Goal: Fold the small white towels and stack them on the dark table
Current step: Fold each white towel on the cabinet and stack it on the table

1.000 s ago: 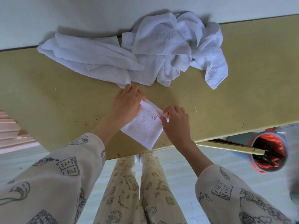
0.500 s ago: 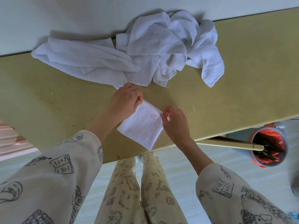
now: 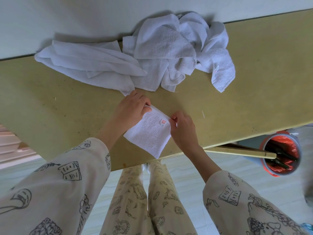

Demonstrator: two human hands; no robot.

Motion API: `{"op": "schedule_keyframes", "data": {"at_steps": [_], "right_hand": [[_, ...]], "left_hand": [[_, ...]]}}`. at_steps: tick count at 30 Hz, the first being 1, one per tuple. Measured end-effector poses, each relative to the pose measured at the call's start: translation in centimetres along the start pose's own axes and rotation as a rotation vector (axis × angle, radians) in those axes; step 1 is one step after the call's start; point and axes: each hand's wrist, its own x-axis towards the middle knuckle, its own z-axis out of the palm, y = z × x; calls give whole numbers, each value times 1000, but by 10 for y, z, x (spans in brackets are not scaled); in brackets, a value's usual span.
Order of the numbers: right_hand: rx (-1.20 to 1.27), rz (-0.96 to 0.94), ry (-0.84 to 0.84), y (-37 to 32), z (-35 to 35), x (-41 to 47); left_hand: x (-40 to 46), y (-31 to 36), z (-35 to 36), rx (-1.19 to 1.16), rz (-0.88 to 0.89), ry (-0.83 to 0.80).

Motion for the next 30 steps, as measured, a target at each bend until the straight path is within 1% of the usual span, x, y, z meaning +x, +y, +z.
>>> {"op": "schedule_keyframes", "data": {"at_steps": [4,8,13,17,19,23,26,28,30], "right_hand": [[9,12,-19,-1,-1,0],[39,47,-9,-2,-6,-5],[83,125,3,-3,-6,-17],[204,227,7,-6,-4,-18],[302,288,15,-8,-7,-17],[373,322,-6,-9,-13,-16],[465,333,-31,-10,-21,-19],[570,346,-48,-13,-30,-23],[679,326,-54,-18,-42,-28]], "left_hand": [[-1,-2,-3,18,-2,-55],[-2,-1,-5,89,-1,-100],[-10,3,-11,53,96,-37],[-14,3,-15,31,112,-48],[-15,6,-18,-58,75,-76],[-18,17,-29,-363,-151,-208],[-26,23,-35,-594,-260,-262],[-34,25,-39,-655,-280,-271],[-42,29,-45,-675,-291,-230]]}}
